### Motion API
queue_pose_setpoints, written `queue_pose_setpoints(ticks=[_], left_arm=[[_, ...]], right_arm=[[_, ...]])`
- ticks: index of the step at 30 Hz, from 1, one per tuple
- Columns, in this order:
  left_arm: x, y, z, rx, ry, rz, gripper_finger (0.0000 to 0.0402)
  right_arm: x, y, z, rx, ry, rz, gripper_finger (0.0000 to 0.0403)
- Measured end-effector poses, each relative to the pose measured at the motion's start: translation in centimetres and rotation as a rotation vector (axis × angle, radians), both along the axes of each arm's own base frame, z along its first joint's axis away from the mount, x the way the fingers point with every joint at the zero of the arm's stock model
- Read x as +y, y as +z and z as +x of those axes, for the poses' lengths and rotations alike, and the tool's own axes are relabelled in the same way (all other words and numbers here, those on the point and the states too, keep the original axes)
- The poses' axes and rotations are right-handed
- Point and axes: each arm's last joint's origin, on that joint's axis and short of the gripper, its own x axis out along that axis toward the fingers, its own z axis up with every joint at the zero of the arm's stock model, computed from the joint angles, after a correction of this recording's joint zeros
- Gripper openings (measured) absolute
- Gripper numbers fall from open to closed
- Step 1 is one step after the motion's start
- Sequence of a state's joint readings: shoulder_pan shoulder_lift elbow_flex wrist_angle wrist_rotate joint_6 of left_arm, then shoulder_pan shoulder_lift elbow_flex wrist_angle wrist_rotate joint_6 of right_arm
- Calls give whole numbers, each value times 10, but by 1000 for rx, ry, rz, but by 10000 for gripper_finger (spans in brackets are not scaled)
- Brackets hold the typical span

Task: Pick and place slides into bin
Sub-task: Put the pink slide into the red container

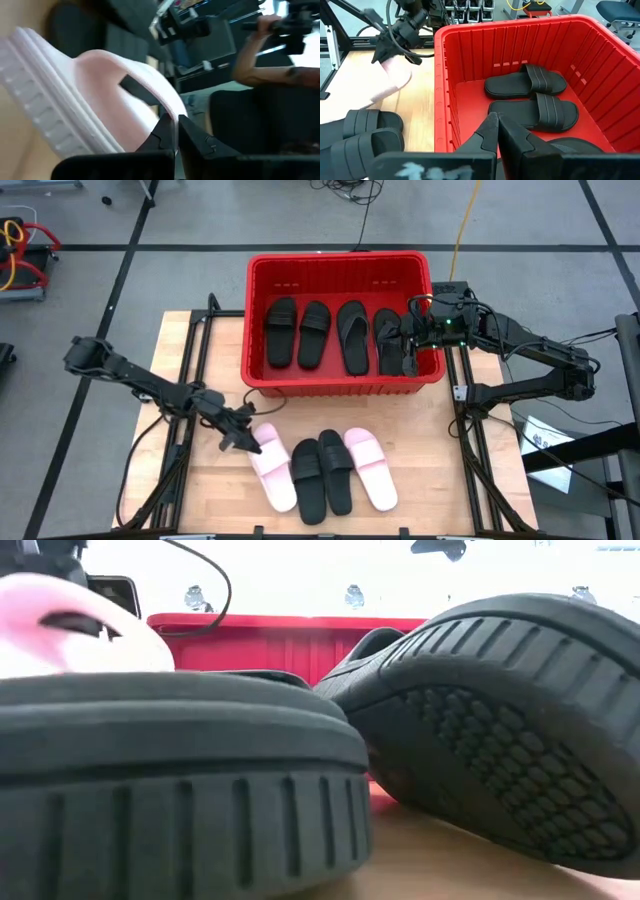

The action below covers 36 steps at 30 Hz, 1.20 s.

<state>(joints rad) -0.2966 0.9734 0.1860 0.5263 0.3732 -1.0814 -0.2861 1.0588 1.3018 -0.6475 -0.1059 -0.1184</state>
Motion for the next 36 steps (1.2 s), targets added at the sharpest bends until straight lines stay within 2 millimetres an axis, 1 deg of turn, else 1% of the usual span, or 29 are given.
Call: queue_pose_setpoints(ticks=[6, 12, 18, 24, 30, 36], left_arm=[[0, 16, -4, 9, -36, -49, 0], [-2, 41, -3, 38, -98, -12, 0], [-3, 79, 1, 25, -119, 51, 0], [-2, 130, 0, 6, -117, 99, 0], [5, 184, -9, -74, -18, 202, 0], [19, 224, -20, -94, 99, 408, 0]], right_arm=[[0, 0, 0, 0, 0, -1, 0], [0, 0, 0, 0, 1, -2, 0], [0, 0, 0, 1, 4, -8, 0], [0, 0, 0, 4, 13, -24, 0], [0, 0, 0, 4, 13, -25, 0], [0, 0, 0, 4, 13, -25, 0]])
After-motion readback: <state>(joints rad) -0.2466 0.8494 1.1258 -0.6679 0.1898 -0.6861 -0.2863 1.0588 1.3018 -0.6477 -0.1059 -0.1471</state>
